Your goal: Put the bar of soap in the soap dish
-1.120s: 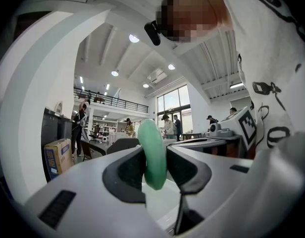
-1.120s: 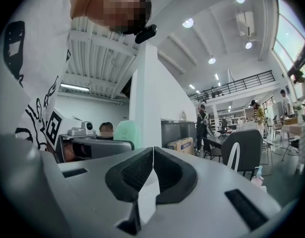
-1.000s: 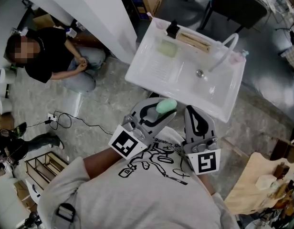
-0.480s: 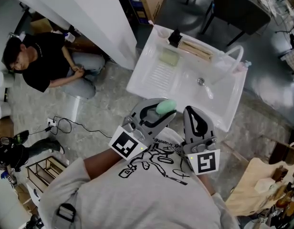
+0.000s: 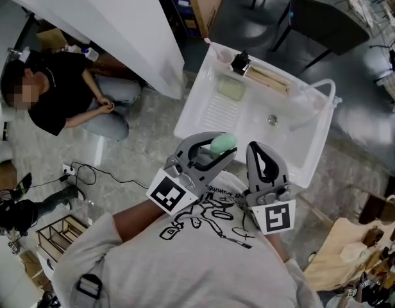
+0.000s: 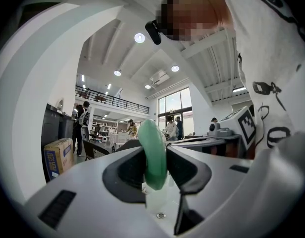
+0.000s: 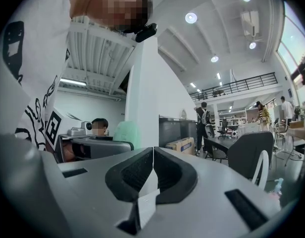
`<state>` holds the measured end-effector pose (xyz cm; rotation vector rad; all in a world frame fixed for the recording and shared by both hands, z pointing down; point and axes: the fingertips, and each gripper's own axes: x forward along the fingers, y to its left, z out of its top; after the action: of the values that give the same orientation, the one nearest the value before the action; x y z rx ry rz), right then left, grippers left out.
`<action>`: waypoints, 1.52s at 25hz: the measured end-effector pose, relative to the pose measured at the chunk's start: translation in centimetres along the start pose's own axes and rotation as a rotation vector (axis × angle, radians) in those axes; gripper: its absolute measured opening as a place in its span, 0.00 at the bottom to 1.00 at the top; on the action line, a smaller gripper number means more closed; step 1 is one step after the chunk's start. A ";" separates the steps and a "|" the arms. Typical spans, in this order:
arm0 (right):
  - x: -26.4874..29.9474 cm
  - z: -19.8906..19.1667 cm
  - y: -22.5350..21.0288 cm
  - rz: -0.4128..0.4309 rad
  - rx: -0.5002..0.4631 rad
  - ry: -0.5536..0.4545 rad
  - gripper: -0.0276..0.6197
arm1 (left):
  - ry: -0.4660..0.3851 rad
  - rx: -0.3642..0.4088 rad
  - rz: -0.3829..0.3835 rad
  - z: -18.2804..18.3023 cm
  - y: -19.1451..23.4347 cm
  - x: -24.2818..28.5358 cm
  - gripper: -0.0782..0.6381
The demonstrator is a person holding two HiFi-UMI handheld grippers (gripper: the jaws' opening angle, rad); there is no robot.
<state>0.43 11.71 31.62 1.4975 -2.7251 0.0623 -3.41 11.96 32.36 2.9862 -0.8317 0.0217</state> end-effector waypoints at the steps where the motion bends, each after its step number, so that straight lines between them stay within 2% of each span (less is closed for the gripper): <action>1: 0.6 0.1 0.0 0.001 -0.001 0.000 0.08 | 0.001 0.000 0.000 0.0 0.6 0.0 0.28; 18: 8.6 0.1 -1.1 -0.049 0.004 0.036 0.08 | 0.013 -0.057 -0.051 -0.6 8.4 1.4 0.28; 22: 9.6 -0.1 -0.9 -0.048 0.006 0.046 0.08 | 0.018 -0.038 -0.061 -0.6 9.3 1.3 0.28; 29: 9.8 -0.6 -1.4 -0.056 0.014 0.061 0.08 | 0.046 -0.018 -0.088 -1.5 9.5 1.9 0.28; 34: 8.8 -0.7 -2.0 -0.060 0.025 0.052 0.08 | 0.038 -0.061 -0.067 -1.5 8.7 2.5 0.28; 38: 7.5 -0.9 -3.1 -0.055 0.024 0.055 0.08 | 0.048 -0.051 -0.057 -1.7 7.7 3.3 0.28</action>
<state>-0.97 3.79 32.94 1.5516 -2.6483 0.1332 -4.59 3.73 34.44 2.9478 -0.7308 0.0691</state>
